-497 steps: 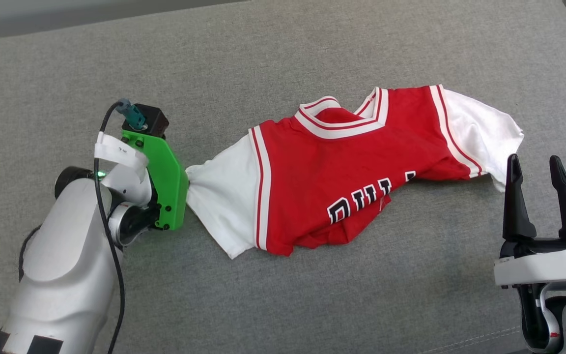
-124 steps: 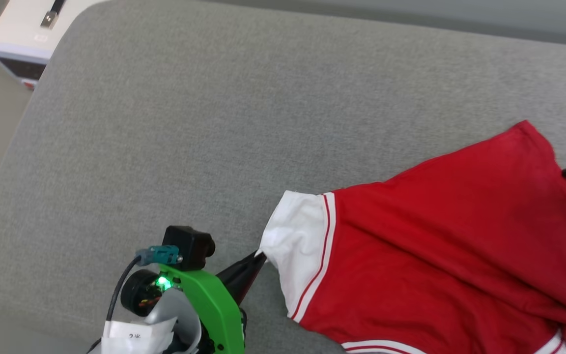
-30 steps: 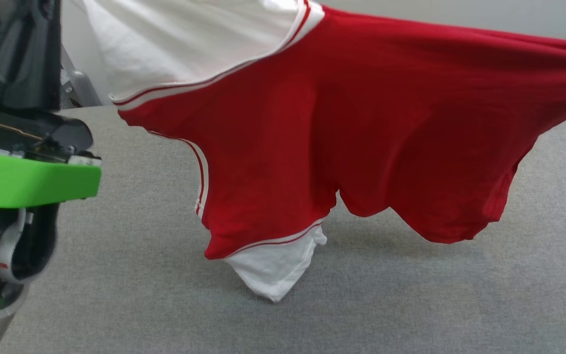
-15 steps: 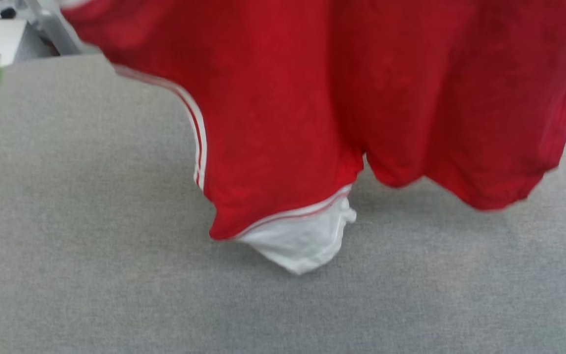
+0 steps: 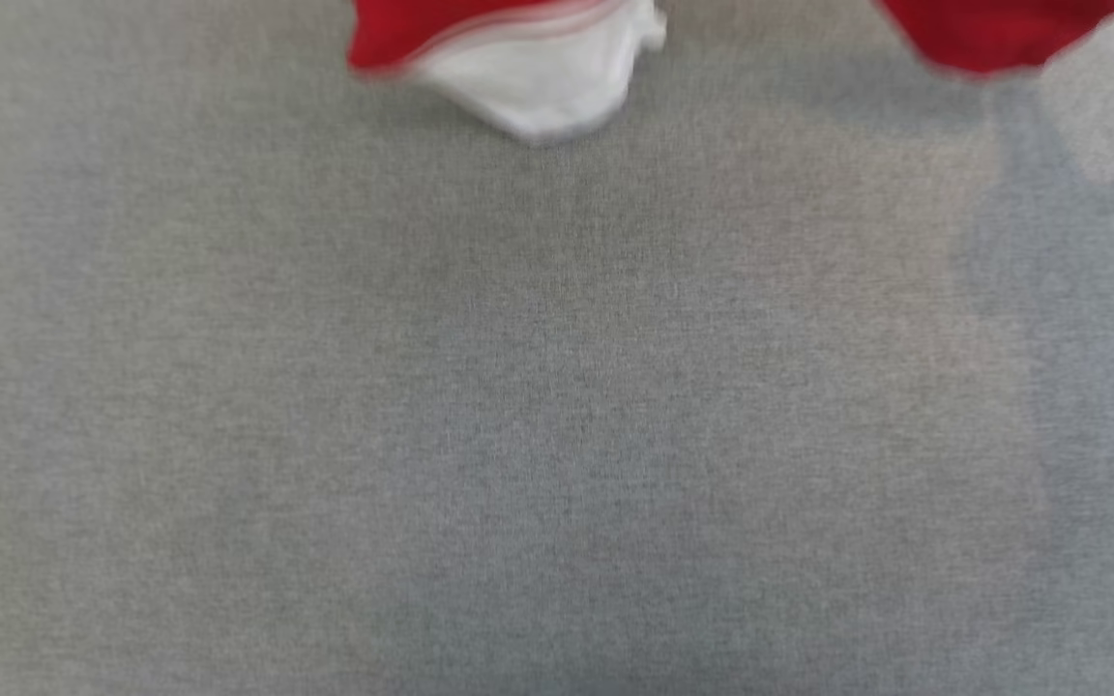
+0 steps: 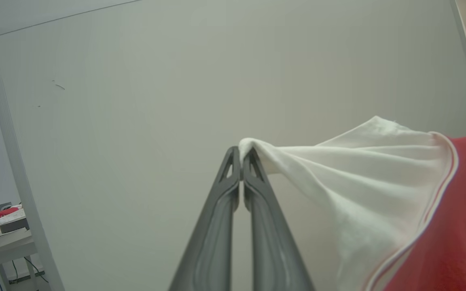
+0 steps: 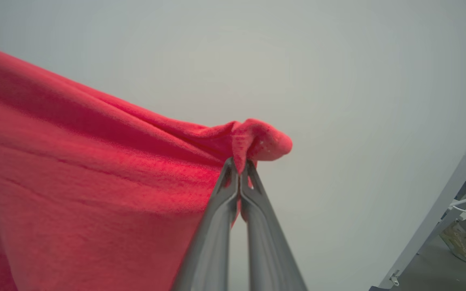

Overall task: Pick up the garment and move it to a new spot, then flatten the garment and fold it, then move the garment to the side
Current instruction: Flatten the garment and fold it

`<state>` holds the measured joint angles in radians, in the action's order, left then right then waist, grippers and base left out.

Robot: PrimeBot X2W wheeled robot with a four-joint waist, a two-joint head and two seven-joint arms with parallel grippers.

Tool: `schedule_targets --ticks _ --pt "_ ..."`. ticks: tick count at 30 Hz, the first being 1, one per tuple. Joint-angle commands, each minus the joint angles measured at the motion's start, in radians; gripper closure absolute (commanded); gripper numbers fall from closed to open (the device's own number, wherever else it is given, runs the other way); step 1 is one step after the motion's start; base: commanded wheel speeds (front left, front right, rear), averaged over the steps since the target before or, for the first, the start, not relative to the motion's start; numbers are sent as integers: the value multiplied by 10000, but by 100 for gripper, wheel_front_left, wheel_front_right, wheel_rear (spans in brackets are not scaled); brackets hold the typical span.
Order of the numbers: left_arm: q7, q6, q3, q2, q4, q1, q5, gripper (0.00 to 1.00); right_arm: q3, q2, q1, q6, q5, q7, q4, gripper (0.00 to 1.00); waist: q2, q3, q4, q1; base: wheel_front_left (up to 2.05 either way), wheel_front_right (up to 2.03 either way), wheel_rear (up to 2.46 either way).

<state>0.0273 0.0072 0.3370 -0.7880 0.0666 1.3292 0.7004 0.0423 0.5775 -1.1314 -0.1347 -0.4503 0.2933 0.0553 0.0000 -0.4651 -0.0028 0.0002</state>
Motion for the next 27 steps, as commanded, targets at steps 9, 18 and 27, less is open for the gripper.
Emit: schedule_targets --ticks 9,18,27 --pt "-614 -627 694 629 -3457 3971 -1728 100 694 -683 -3544 40 1433 -1467 3019 100 0 -2386 -36 -2 0 0 0" --pt "-2489 -726 954 1678 -6920 6936 -2748 100 201 -1940 -5845 40 2878 -3497 5924 100 0 -2871 -87 -2 0 0 0" --pt "-2885 -1113 680 2257 -7588 6593 -2842 100 411 -2472 -5978 40 3279 -4736 7558 100 0 -2997 21 -2 0 0 0"
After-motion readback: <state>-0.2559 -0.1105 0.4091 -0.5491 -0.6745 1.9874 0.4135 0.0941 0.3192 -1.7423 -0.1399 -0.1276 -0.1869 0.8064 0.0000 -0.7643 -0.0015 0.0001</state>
